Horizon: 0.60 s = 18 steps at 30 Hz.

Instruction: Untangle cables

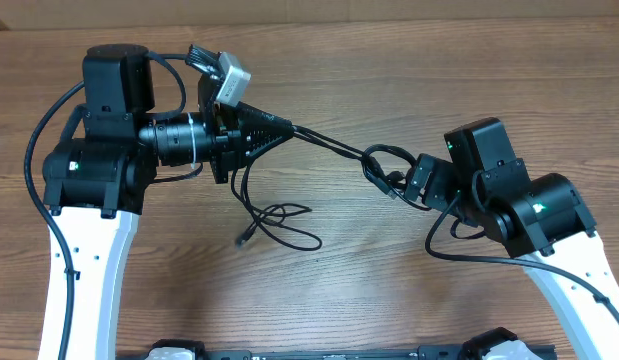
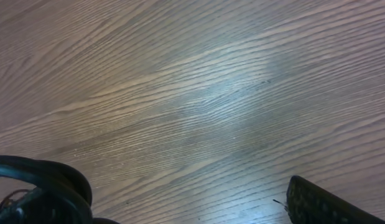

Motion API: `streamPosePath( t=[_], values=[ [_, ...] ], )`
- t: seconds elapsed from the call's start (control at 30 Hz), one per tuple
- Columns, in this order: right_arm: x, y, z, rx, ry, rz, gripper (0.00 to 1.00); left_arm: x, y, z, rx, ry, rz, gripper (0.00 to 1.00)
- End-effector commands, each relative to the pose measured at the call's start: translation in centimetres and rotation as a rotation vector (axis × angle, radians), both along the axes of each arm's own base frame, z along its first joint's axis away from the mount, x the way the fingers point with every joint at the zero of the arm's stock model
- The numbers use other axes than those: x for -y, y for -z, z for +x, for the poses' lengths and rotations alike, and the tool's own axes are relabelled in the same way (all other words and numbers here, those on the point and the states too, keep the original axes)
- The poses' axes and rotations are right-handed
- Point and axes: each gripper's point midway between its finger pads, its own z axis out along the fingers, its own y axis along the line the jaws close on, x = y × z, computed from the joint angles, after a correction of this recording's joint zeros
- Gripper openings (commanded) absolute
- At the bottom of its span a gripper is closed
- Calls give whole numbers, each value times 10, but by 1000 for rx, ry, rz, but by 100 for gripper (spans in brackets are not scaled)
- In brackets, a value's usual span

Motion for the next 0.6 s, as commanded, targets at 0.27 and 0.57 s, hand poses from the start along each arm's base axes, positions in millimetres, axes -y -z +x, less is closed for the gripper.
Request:
streamPosePath(
  t=[0.27, 0.57],
  values=[
    [-92, -23, -8, 127, -736, 289, 100, -33, 34, 0, -14, -169, 239, 4],
    [-96, -25, -11, 152, -815, 284, 100, -21, 43, -20, 147, -3, 314, 4]
  ],
)
